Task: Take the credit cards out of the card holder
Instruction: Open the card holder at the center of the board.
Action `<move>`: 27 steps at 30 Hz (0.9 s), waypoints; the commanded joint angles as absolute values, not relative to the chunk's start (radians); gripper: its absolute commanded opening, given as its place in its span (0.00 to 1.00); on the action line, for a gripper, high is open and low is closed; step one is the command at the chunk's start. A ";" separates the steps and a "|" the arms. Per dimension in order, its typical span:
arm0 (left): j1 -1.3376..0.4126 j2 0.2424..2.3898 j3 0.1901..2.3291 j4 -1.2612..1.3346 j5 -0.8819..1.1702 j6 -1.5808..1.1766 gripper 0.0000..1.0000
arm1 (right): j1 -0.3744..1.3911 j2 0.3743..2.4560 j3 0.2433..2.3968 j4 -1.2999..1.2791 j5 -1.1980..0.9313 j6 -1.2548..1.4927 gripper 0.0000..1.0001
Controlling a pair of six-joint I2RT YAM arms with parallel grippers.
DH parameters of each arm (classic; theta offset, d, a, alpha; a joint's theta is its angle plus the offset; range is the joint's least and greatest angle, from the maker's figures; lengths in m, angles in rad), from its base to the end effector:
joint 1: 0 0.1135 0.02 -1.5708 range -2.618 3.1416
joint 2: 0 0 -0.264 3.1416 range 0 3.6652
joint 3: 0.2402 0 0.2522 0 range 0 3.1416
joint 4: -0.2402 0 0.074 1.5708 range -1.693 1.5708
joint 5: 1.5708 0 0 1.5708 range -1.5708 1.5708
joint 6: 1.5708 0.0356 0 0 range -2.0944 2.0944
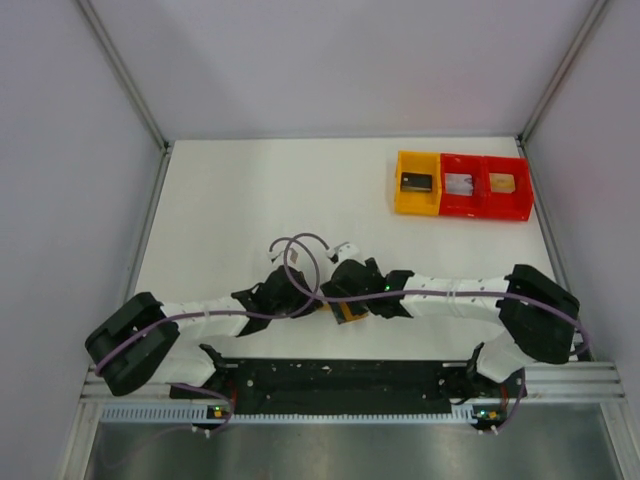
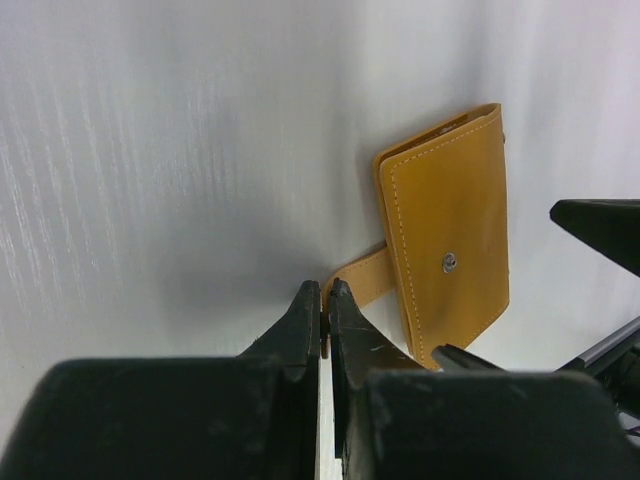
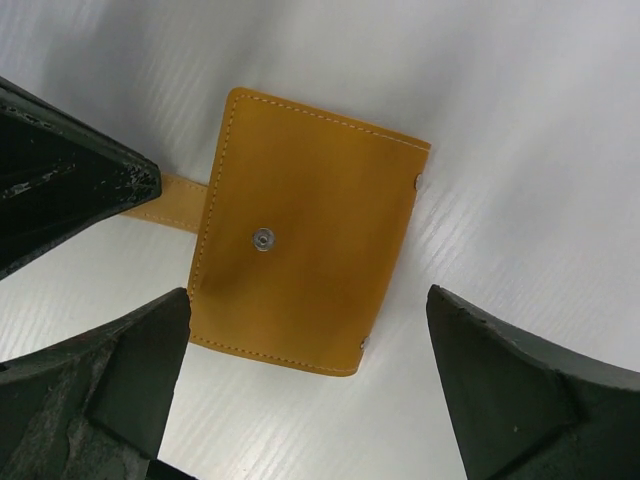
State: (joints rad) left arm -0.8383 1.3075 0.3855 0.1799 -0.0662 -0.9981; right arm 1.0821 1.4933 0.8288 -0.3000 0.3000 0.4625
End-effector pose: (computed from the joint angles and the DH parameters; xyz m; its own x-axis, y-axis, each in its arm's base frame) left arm 0.1541 -0.1678 0.1354 -0.8410 -0.3190 -0.4370 0.0045 0.8035 -0.5952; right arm 0.1459 0.2519 0.1841 -0.6864 -0.3829 -0.6183 -0.5120 0.8582 0.0369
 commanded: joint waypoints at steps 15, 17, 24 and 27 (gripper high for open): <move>-0.836 1.296 0.357 0.230 -0.058 -1.029 0.00 | 1.181 1.677 1.022 -0.449 0.525 0.520 0.99; -0.836 1.296 0.362 0.219 -0.064 -1.020 0.00 | 1.181 1.669 1.025 -0.466 0.551 0.531 0.99; -0.836 1.290 0.374 0.147 -0.101 -0.996 0.00 | 1.178 1.609 1.057 -0.547 0.630 0.535 0.98; -0.836 1.289 0.377 0.138 -0.097 -0.985 0.00 | 1.170 1.598 1.065 -0.583 0.678 0.537 0.98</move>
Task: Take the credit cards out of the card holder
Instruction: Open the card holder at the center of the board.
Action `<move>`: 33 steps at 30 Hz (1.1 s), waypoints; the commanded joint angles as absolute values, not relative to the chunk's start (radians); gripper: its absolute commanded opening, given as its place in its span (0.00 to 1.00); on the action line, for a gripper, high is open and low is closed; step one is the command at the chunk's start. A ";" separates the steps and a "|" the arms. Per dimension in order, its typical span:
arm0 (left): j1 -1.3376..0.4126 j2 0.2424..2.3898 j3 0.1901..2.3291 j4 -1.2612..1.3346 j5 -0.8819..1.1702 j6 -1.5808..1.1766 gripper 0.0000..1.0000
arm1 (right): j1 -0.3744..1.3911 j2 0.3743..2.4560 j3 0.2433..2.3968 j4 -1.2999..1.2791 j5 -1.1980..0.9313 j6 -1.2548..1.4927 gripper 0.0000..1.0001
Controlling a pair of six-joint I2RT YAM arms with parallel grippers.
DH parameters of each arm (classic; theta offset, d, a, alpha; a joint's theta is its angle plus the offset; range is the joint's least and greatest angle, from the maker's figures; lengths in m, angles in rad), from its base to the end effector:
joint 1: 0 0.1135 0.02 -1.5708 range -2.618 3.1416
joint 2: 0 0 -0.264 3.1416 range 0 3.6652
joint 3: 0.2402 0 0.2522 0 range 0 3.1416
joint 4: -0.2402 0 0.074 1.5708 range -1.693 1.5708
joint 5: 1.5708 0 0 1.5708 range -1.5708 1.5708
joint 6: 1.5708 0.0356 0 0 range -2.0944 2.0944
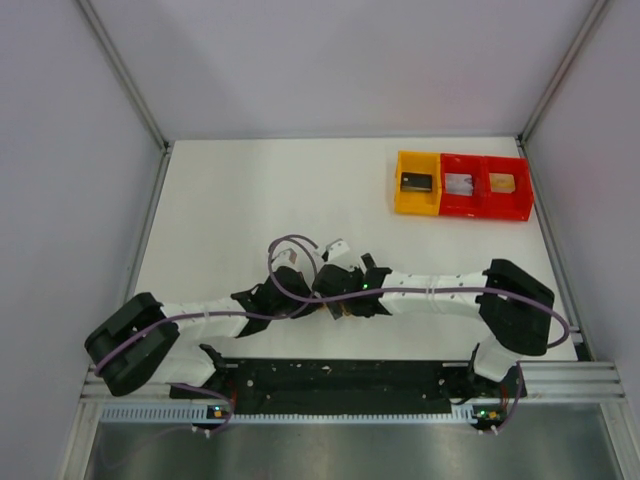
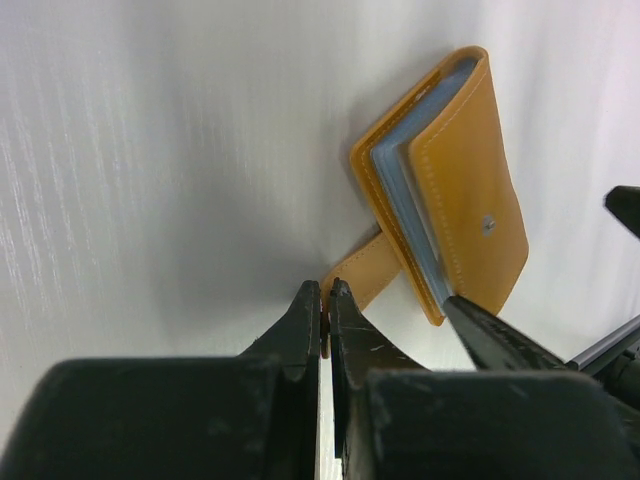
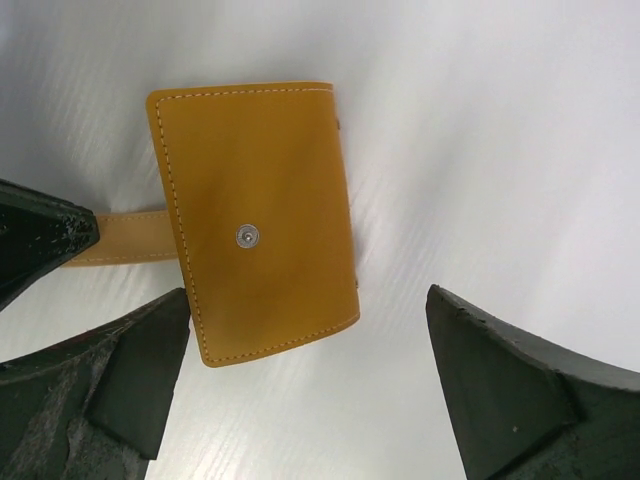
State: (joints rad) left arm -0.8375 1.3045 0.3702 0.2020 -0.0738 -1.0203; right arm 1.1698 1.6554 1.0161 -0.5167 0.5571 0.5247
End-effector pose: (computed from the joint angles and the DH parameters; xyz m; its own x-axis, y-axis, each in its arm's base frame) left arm 0.1531 -0.1660 0.1337 -0.8343 -0.3437 -0.4310 -0.0130 0.7938 -0.6080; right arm 0.1409 0.2842 0.1832 -0.6590 -0.4650 -0.5912 -0.4254 0.8786 -0.2169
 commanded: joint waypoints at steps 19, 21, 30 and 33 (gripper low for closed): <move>-0.836 1.289 0.394 0.098 -0.057 -0.936 0.00 | 0.936 1.517 0.971 -0.565 0.600 0.466 0.80; -0.838 1.290 0.396 0.092 -0.057 -0.931 0.00 | 0.925 1.522 0.965 -0.554 0.583 0.463 0.75; -0.836 1.282 0.429 0.038 -0.061 -0.890 0.00 | 0.916 1.485 0.953 -0.531 0.499 0.440 0.76; -0.836 1.269 0.451 0.005 -0.067 -0.865 0.00 | 0.926 1.424 0.953 -0.506 0.447 0.411 0.86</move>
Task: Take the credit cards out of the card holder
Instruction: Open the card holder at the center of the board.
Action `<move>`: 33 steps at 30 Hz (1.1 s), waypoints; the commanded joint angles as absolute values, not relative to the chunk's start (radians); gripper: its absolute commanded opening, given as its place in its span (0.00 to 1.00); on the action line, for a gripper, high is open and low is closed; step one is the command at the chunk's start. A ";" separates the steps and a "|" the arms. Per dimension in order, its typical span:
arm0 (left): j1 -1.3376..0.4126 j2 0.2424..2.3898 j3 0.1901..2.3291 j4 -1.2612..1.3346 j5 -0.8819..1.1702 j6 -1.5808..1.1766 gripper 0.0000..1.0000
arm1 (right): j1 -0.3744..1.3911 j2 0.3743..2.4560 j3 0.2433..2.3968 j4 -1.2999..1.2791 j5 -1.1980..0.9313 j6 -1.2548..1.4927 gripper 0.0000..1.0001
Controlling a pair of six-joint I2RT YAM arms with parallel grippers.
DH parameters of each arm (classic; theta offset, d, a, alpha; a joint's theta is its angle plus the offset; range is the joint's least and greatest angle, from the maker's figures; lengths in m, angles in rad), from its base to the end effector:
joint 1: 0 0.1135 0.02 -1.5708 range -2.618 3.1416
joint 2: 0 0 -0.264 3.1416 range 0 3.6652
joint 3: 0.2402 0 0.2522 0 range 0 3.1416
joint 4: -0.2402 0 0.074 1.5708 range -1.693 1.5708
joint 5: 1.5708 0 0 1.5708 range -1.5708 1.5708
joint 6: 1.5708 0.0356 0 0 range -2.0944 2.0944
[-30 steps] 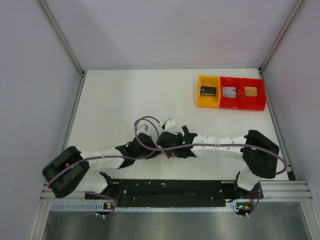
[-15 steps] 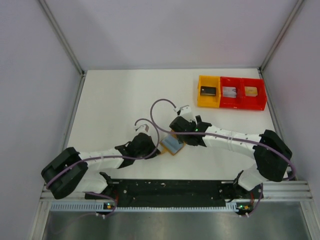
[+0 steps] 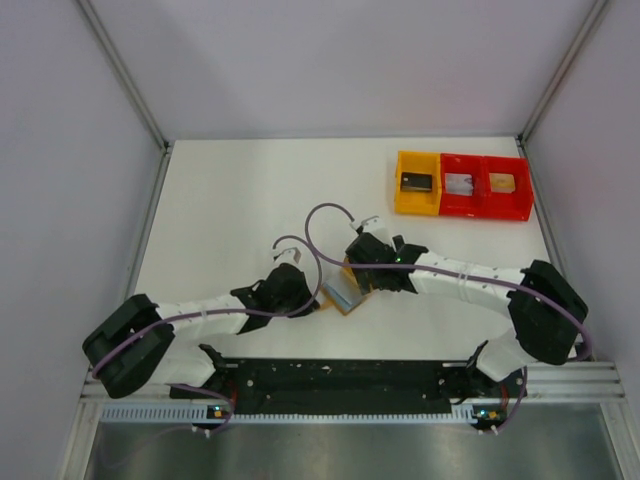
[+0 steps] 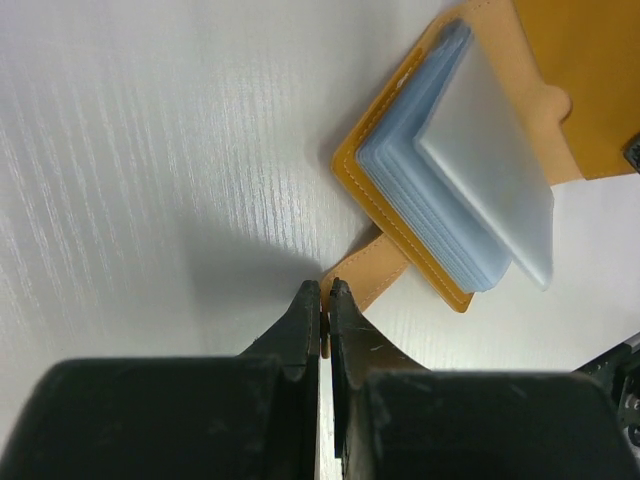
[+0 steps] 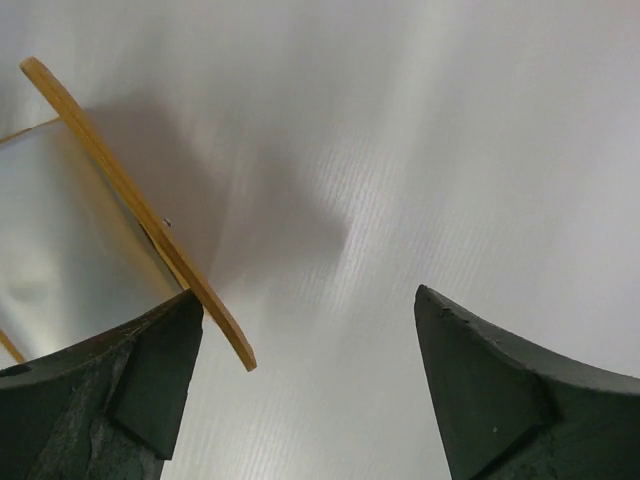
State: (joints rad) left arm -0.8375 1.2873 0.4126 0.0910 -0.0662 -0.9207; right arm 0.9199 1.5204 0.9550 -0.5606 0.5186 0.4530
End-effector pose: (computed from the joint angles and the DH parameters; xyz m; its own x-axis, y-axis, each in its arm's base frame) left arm 0.1536 -0.1670 0.1402 -0.8511 -0.2419 -0.4659 0.0536 0.8428 -0.5356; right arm 0.1903 0.2207 0.2019 -0.7376 -0.3411 -0.5827 -0.2657 0.9400 -0.2140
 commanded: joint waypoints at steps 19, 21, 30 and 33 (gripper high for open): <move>-0.836 1.137 0.634 -0.166 -0.029 -0.782 0.00 | 0.985 1.445 0.939 -0.373 0.308 0.457 0.95; -0.836 1.137 0.624 -0.169 -0.032 -0.784 0.00 | 0.974 1.457 0.920 -0.371 0.330 0.469 0.83; -0.825 1.158 0.502 -0.138 -0.103 -0.818 0.00 | 0.917 1.482 0.816 -0.341 0.333 0.498 0.22; -0.805 1.183 0.473 -0.120 -0.121 -0.824 0.00 | 0.891 1.494 0.793 -0.327 0.295 0.518 0.09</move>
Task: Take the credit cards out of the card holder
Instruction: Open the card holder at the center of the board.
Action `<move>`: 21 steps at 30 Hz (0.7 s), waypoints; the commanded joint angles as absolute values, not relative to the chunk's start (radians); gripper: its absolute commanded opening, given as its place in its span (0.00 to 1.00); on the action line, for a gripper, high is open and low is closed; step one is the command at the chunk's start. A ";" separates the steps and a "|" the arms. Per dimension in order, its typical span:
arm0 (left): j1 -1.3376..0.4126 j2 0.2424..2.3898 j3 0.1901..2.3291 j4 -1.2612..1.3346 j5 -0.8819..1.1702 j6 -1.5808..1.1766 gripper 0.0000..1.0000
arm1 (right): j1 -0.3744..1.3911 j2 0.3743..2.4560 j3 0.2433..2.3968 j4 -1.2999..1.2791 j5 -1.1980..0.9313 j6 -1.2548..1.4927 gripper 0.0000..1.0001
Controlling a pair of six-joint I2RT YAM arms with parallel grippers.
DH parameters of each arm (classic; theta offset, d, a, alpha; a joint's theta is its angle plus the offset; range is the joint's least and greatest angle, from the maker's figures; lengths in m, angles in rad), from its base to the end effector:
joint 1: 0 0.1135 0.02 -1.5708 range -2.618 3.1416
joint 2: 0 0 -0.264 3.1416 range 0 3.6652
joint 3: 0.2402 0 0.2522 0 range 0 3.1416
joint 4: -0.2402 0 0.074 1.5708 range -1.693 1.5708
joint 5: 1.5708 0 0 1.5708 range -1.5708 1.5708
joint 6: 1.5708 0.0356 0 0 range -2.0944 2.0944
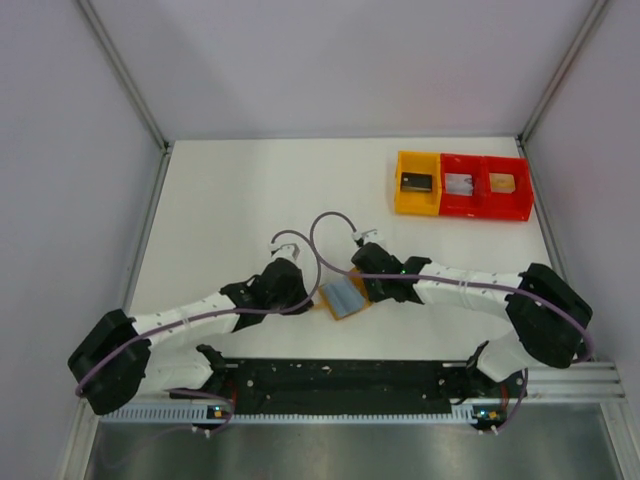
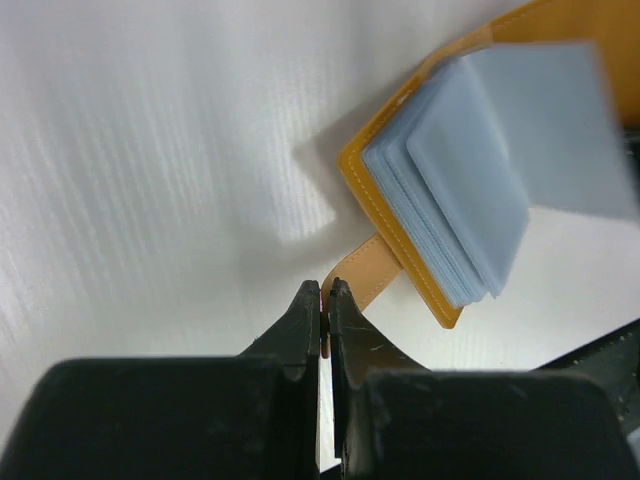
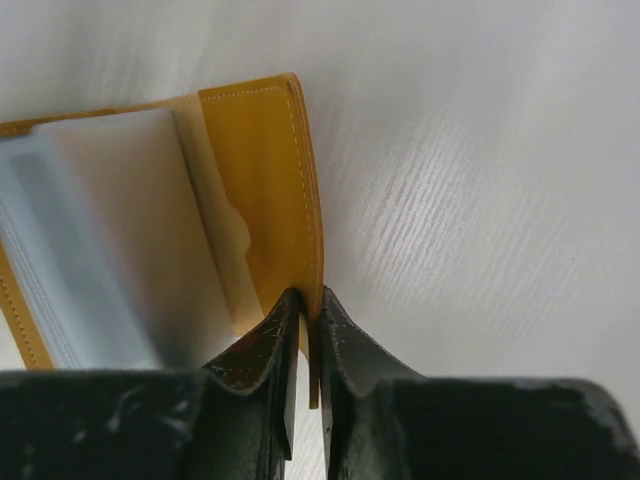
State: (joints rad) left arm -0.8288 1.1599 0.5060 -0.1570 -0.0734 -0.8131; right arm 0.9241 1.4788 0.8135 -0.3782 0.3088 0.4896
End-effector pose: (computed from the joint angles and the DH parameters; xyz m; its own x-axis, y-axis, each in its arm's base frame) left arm 0.1512 -0.1611 0.1748 -0.8459 -0.1494 -0.5120 0.1259 0.8769 -0.4639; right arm 0.1772 0.2168 0.1791 -0.7738 -0.2813 -0.5676 -0.3448 0.9387 0.0049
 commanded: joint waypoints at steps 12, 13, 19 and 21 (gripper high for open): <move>-0.778 1.184 0.495 -0.112 -0.112 -0.830 0.35 | 0.861 1.522 0.715 -0.206 0.126 0.623 0.00; -0.778 1.174 0.505 -0.129 -0.118 -0.828 0.41 | 0.861 1.526 0.715 -0.203 0.123 0.627 0.00; -0.778 1.042 0.583 -0.238 -0.130 -0.831 0.67 | 0.859 1.514 0.700 -0.179 0.100 0.652 0.00; -0.778 1.003 0.620 -0.256 -0.112 -0.827 0.68 | 0.862 1.511 0.699 -0.178 0.104 0.655 0.00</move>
